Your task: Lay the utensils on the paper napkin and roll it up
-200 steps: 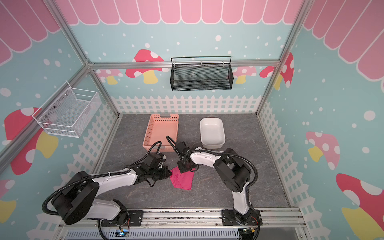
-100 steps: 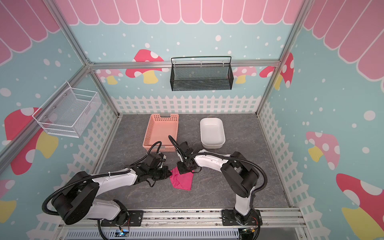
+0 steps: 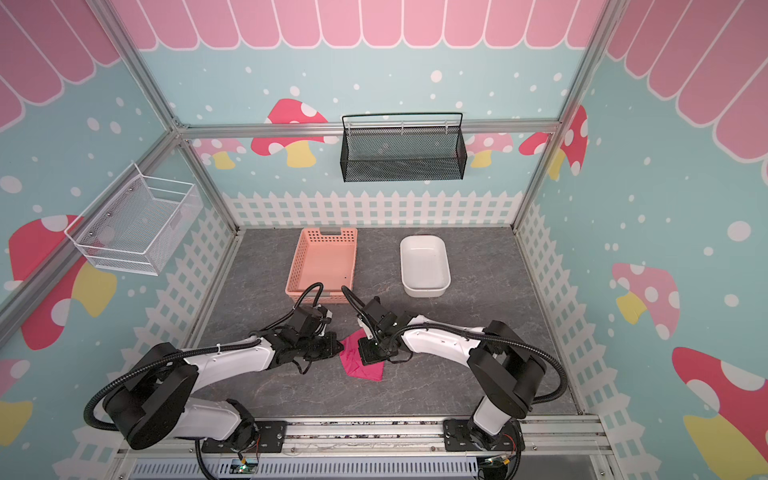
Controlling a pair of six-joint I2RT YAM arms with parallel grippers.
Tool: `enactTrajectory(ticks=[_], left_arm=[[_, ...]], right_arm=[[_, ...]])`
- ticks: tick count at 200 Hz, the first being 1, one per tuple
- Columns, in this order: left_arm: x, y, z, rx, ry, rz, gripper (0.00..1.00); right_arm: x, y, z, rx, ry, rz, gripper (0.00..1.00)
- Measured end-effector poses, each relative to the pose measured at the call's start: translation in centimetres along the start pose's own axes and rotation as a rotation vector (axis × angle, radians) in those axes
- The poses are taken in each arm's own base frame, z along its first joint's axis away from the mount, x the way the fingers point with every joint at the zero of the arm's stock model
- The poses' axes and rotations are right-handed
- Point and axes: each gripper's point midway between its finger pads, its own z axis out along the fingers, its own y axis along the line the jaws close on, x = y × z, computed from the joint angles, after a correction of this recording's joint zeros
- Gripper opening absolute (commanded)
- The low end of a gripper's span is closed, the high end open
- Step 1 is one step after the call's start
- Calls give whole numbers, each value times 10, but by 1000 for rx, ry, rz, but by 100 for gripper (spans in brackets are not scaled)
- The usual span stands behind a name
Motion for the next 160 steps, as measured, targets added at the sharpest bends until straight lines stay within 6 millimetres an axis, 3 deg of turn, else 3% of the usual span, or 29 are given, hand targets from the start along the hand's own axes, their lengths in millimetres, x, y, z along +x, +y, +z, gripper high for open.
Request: enactTrajectory(ticks=[21,92,160], left_arm=[[0,0,-1,2,-2,0,8],[0,-1,-4,2,-2,0,8],[0,-19,-12,83,6,1,8]], right_arm=[[9,1,5,-9,16,10,6],[10,-8,27,23,26,39,4],[12,-6,34,3,16,27,4]])
